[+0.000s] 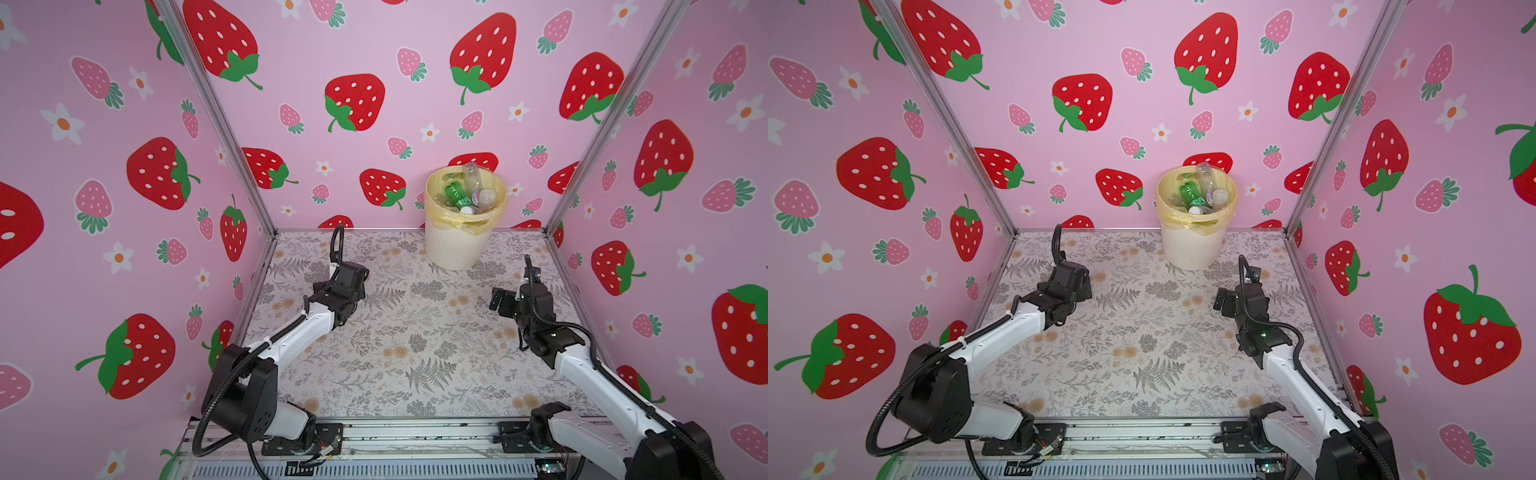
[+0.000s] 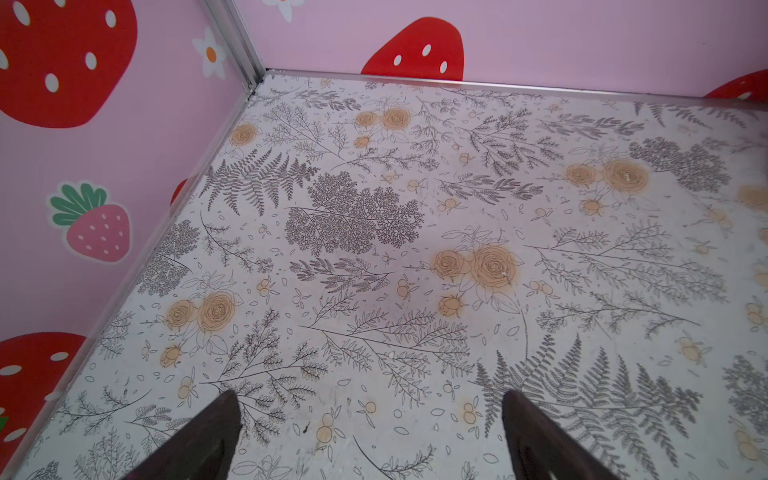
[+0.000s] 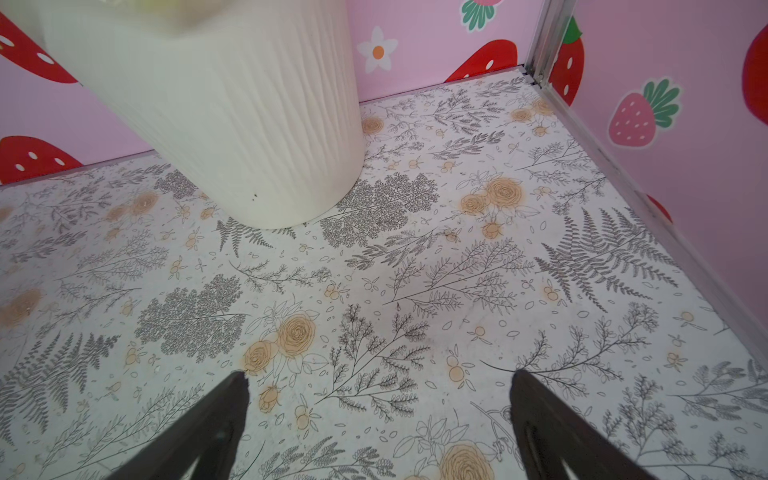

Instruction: Throw the plastic bottles in the bin

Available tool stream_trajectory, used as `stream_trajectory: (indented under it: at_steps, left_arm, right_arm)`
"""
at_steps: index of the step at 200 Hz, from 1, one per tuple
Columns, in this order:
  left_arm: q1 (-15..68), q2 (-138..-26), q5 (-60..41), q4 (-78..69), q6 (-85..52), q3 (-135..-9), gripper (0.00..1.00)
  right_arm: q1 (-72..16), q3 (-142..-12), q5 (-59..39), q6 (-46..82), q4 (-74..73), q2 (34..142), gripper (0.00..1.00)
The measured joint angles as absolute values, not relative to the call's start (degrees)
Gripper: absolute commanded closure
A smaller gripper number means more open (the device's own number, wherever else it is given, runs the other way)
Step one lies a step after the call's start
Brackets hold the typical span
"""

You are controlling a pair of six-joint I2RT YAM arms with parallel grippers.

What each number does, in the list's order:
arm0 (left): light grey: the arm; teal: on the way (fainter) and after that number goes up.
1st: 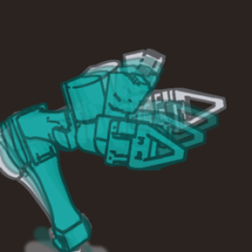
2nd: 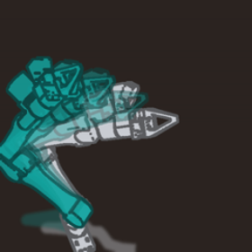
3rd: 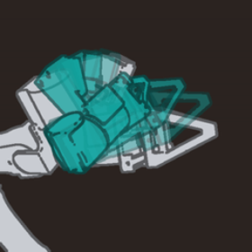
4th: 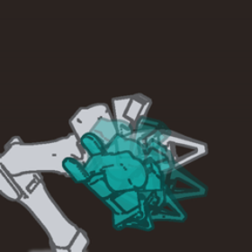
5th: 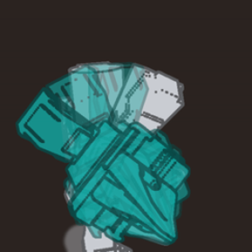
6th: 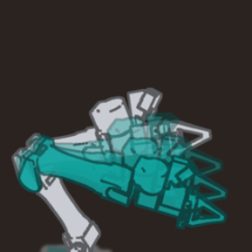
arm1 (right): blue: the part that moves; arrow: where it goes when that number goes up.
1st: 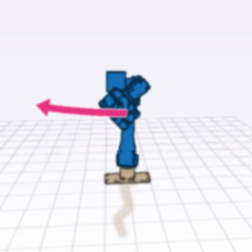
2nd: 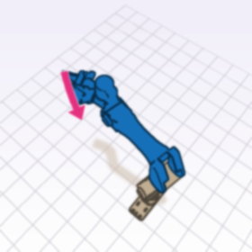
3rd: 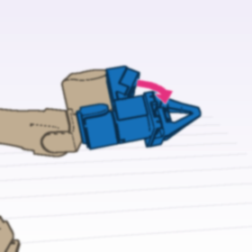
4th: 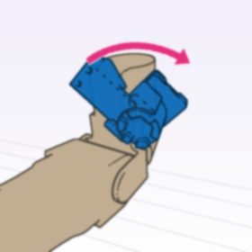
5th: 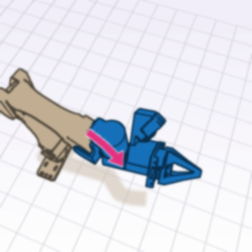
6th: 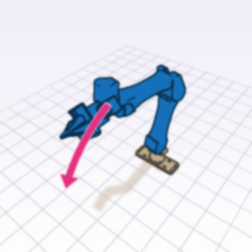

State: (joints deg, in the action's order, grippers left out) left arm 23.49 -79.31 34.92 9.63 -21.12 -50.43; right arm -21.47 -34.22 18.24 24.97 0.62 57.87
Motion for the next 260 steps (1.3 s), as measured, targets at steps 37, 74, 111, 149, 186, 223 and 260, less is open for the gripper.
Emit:
stream_trajectory:
  at_steps: [37, 74, 111, 149, 186, 223, 260]
  left_arm:
    - [21.5, -69.9, 34.5, 2.2, -17.9, -39.6, 0.01]
    - [15.4, -67.1, 33.6, -1.4, -16.9, -37.4, 0.01]
    - [13.5, -66.0, 32.2, -10.7, -12.1, -29.8, 0.01]
    - [11.2, -70.1, 27.8, -24.8, -5.7, -22.3, 0.01]
    - [7.7, -73.3, 22.6, -32.6, -2.6, -21.8, 0.01]
    - [4.0, -76.8, 16.3, -39.3, -2.3, -20.7, 0.01]
    - [2.5, -82.1, 12.2, -41.5, -2.8, -20.8, 0.01]
  right_arm:
    - [-21.3, -29.7, 21.9, 23.8, -4.1, 56.3, 0.01]
    - [-21.3, -27.9, 26.1, 23.2, -7.2, 56.3, 0.01]
    - [-21.3, -27.6, 27.8, 22.7, -9.8, 56.6, 0.01]
    - [-21.3, -27.2, 28.3, 22.7, -10.6, 57.9, 0.01]
    - [-21.3, -26.7, 29.5, 22.6, -11.2, 58.0, 0.01]
    - [-21.2, -25.0, 32.5, 20.9, -13.1, 59.6, 0.01]
    - [-21.2, -23.1, 35.4, 17.8, -18.9, 62.3, 0.0]
